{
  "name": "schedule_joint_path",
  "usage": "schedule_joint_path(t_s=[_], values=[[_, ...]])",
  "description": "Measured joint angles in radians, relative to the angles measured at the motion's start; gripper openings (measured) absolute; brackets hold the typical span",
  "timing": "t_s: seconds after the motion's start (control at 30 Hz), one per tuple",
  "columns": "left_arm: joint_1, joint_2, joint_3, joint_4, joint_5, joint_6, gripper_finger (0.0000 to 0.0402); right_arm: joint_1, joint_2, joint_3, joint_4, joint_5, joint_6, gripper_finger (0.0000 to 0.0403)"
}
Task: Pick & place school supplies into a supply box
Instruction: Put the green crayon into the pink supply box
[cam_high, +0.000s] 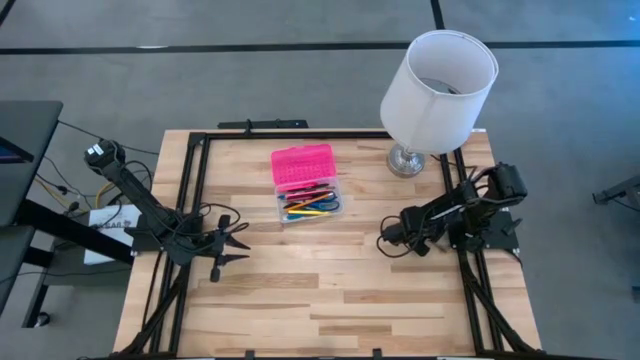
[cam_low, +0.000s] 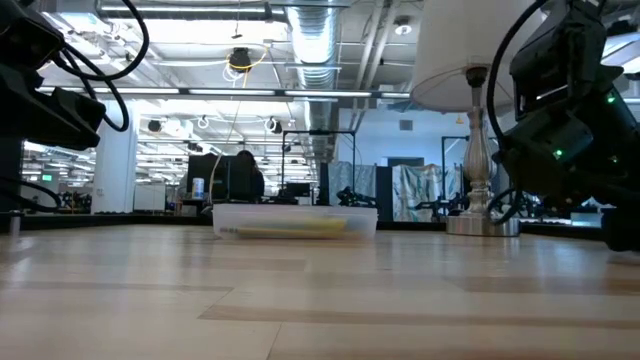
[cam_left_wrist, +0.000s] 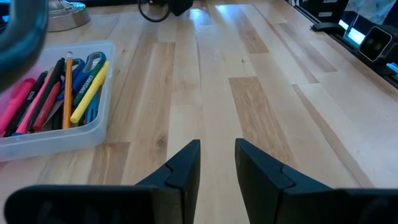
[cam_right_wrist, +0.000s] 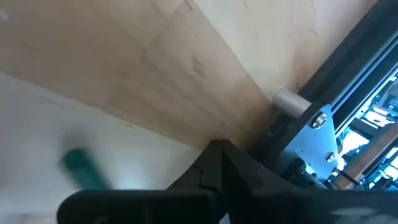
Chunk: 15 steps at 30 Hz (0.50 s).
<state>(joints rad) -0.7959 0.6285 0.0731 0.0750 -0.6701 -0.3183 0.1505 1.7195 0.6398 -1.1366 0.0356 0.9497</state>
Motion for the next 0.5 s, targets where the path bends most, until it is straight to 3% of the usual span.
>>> schedule_joint_path(t_s=[0.23, 0.5], values=[[0.000, 0.000, 0.000, -0.006, -0.030, 0.000, 0.0096, 0.004, 0.003, 0.056, -0.018, -0.018, 0.037, 0.0000], [0.000, 0.000, 0.000, -0.012, -0.031, 0.000, 0.0096, 0.049, -0.054, 0.137, -0.055, 0.066, 0.142, 0.0000]])
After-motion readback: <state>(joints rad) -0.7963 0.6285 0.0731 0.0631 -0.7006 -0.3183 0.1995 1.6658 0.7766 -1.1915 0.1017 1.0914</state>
